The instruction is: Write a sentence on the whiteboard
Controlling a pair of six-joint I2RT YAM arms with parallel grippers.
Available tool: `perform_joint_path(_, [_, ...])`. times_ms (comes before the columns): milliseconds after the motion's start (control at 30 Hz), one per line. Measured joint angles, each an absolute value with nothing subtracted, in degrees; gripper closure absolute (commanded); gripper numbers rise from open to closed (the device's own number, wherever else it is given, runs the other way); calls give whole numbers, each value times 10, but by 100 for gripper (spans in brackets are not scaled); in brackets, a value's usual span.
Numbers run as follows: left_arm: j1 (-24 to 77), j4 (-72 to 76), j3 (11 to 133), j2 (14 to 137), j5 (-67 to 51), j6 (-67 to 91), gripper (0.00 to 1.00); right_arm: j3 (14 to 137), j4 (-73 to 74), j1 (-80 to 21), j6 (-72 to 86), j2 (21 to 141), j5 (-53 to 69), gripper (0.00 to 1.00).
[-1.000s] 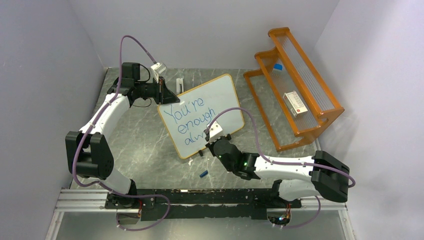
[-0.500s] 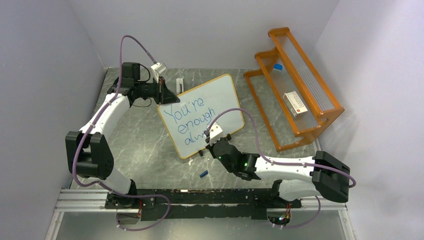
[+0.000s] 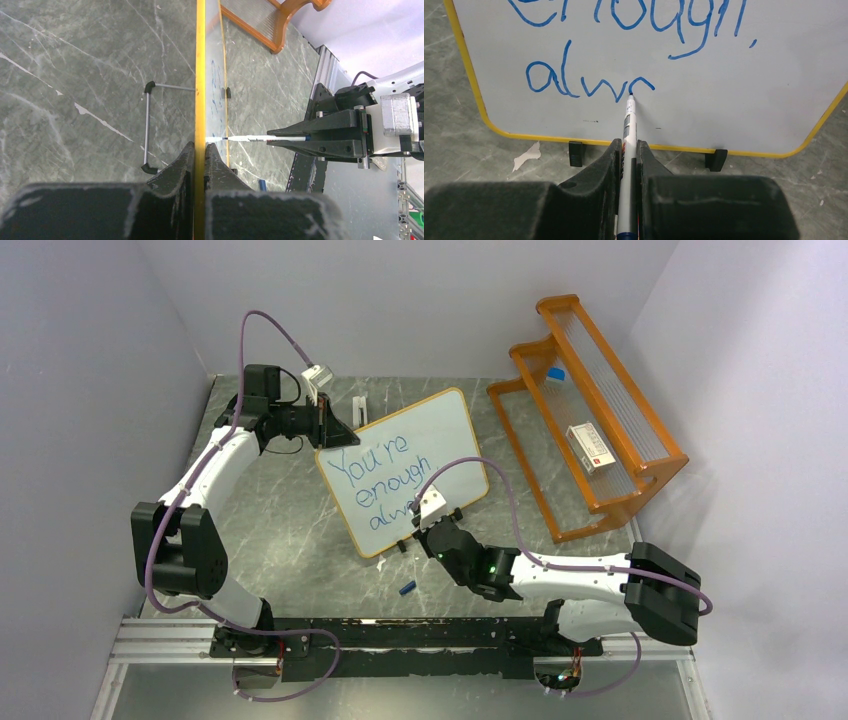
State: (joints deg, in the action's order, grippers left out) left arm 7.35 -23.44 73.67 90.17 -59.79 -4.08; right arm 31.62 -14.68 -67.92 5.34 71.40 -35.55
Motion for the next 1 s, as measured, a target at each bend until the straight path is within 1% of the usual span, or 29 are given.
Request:
perform_joint_path(567, [74, -234, 737, 902, -598, -41, 95, 312, -134, -664, 51, 703, -366, 100])
perform_joint_path(1000, [74, -235, 738, 902, -598, -41, 95, 312, -151, -658, 36, 702, -366, 100])
